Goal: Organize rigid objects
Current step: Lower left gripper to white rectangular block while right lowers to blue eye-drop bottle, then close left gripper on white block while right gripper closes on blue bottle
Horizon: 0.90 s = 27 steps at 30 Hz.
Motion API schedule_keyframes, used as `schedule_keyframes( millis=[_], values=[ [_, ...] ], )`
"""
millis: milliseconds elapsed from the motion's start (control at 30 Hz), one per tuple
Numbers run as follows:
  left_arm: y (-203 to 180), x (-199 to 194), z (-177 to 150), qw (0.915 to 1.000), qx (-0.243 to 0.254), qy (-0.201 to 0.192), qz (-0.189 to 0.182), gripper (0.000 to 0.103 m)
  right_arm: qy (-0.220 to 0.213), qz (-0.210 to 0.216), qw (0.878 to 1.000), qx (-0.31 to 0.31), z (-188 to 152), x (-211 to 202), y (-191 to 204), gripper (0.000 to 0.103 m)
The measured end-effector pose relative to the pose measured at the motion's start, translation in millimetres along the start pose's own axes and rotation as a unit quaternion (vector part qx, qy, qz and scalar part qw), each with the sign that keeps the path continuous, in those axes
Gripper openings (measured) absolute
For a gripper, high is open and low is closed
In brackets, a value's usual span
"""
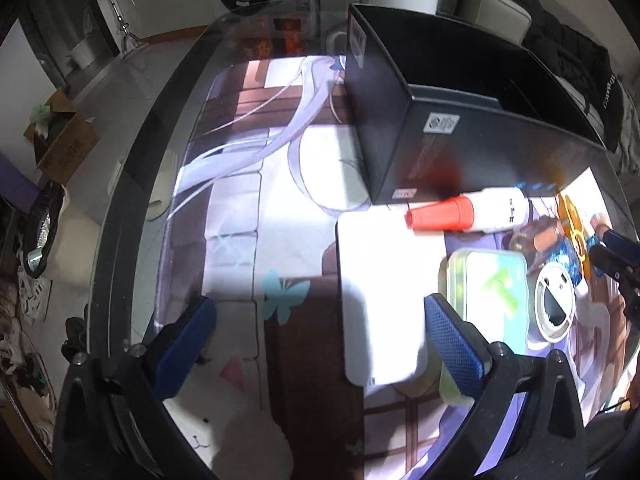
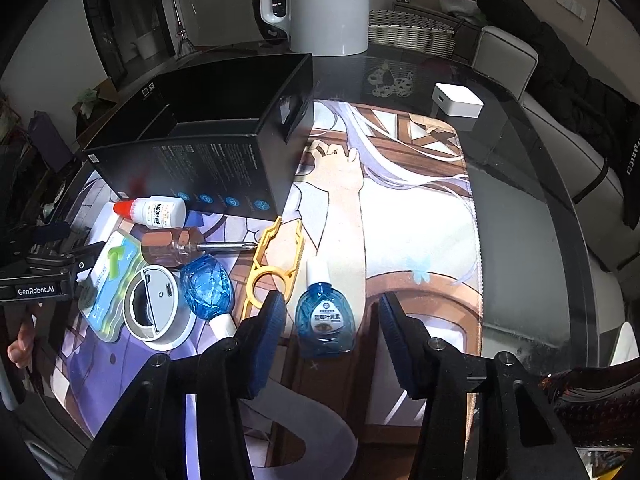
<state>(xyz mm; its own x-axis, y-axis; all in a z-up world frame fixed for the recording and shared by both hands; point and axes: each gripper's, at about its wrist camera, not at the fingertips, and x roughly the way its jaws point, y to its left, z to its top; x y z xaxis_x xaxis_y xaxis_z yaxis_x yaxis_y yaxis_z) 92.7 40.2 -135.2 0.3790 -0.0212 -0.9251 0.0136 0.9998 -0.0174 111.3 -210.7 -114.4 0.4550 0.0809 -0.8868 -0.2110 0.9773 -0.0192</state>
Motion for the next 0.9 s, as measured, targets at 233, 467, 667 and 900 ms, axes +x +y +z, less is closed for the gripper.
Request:
schedule_keyframes(
  millis=[233,467,667,900],
  values=[
    [-13,-17,-6,0.9989,0.04,-0.006,-0.022,0.047,0.024,0.035,0.999,0.016,-6,1,1,0.04],
    [-16,-20,-3,0.9983,0.057,-0.006,-0.013,0.049,0.019,0.03,0.999,-0.005,-5,3,11,0.04],
    [-11,-19,-1,0.9987,0.047,-0.006,-0.019,0.037,0.027,0.047,0.999,0.0,-2,5,7,0.031],
    [-17,-25,-12,0.9986,0.047,0.004,-0.023,0.038,0.036,0.069,0.997,-0.014,-9,0,15,0.031]
  ],
)
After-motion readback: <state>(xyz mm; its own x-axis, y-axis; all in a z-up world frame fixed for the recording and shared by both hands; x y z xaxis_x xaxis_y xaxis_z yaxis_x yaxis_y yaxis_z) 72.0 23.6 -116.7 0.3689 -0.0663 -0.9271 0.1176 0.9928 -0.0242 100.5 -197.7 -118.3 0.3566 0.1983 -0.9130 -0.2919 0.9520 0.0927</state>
